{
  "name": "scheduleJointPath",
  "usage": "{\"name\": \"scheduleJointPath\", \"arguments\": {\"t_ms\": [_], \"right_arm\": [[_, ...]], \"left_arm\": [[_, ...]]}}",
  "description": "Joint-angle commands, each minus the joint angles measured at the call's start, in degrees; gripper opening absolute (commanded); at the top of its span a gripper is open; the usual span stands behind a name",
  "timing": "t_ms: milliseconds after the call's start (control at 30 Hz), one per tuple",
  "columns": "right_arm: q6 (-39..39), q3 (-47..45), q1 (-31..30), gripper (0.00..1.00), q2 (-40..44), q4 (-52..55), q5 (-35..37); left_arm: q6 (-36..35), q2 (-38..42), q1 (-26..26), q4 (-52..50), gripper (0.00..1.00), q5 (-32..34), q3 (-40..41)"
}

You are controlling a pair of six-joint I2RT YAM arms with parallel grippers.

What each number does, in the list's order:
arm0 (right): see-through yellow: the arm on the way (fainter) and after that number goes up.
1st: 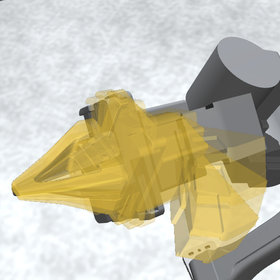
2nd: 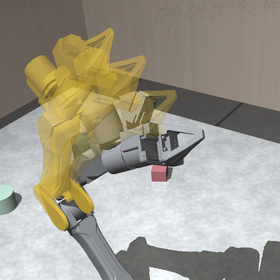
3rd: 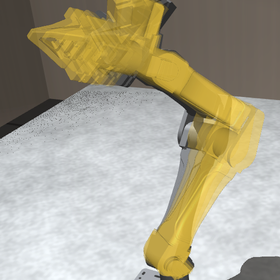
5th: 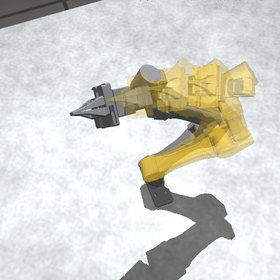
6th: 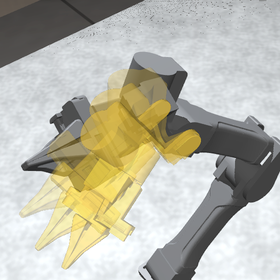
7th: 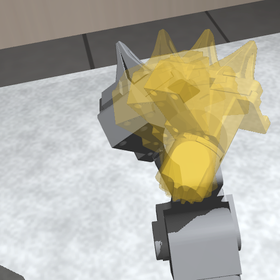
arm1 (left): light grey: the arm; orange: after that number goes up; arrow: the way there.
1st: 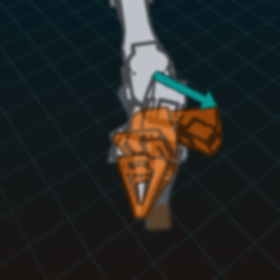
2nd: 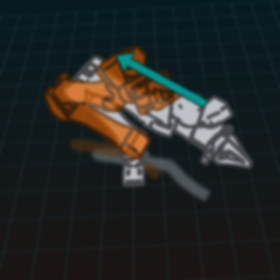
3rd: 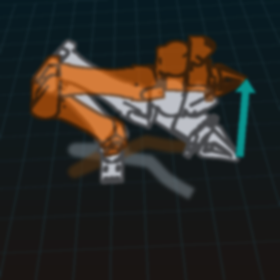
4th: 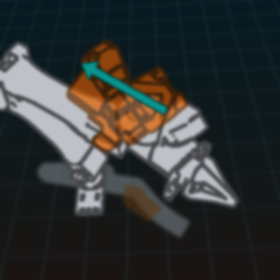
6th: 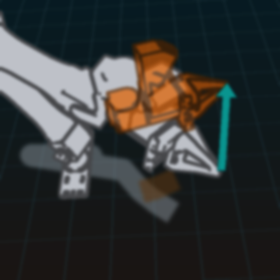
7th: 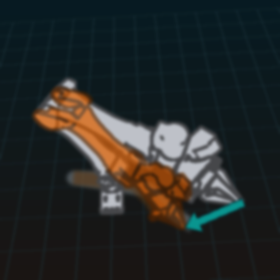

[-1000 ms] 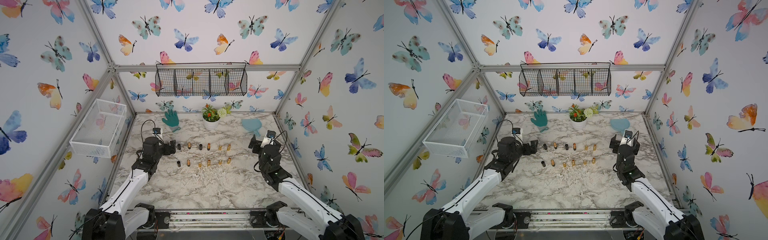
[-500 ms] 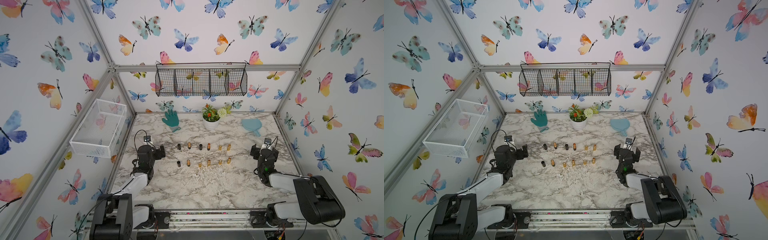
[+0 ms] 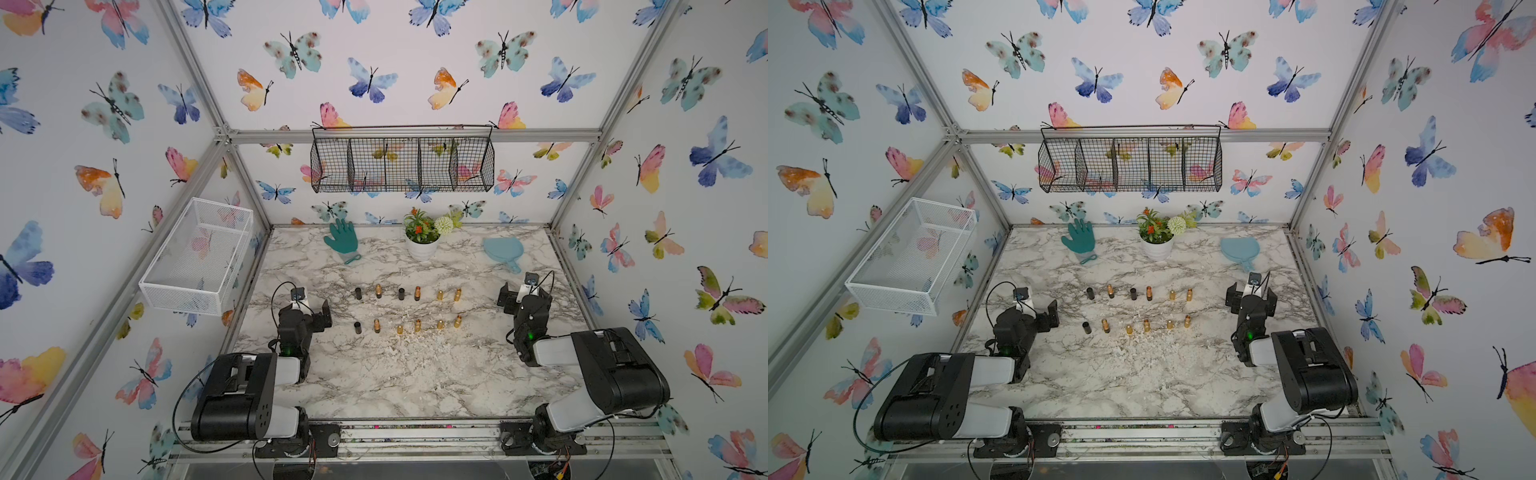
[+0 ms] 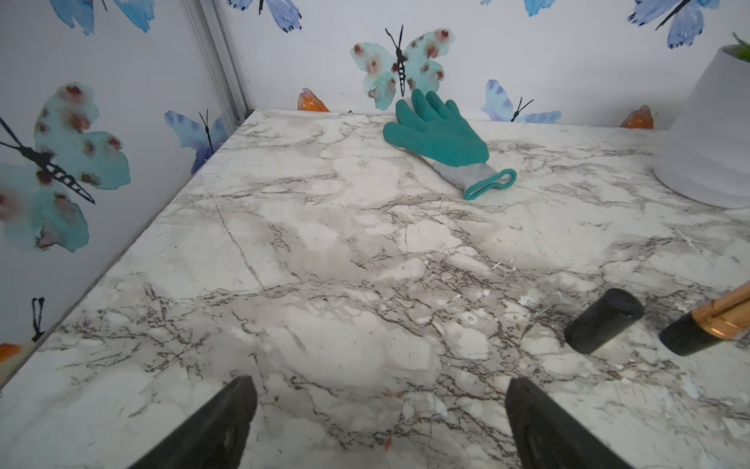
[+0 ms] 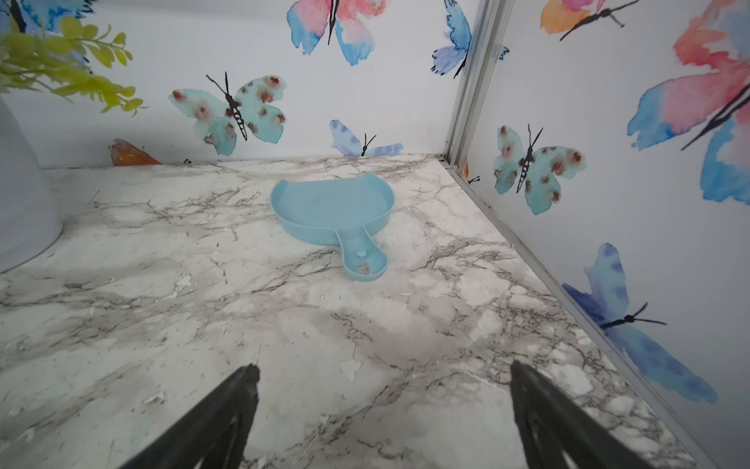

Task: Open the lipstick cap
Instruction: Reset both arms

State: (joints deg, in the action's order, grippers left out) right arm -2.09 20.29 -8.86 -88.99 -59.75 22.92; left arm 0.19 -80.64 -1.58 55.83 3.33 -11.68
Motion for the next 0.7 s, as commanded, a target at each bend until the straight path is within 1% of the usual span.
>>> {"name": "scheduleJointPath", "arguments": {"t_ms": [0, 133, 267, 367, 667], "right_arm": [[-0.7, 0.2, 0.3, 0.98, -0.4, 2.2, -2.3], [-0.9, -1.2, 0.3, 0.98, 0.2, 0.0, -2.1], [-0.9, -1.2, 0.3, 0.98, 0.2, 0.2, -2.1], [-0.6, 0.4, 0.3, 0.98, -0.4, 2.4, -2.4], [-0.5, 0.5, 0.3, 0.98, -0.4, 2.7, -2.4]], "left_arm": [[-0.8, 0.1, -0.2, 4.4, 0.98, -1.3, -0.6], [-0.8, 0.1, -0.1, 4.6, 0.98, -1.2, -0.6], [-0.8, 0.1, -0.1, 4.6, 0.98, -1.2, -0.5], [-0.8, 0.1, -0.1, 4.6, 0.98, -1.2, -0.6], [-0.8, 0.1, -0.2, 4.7, 0.98, -1.2, -0.5]]}}
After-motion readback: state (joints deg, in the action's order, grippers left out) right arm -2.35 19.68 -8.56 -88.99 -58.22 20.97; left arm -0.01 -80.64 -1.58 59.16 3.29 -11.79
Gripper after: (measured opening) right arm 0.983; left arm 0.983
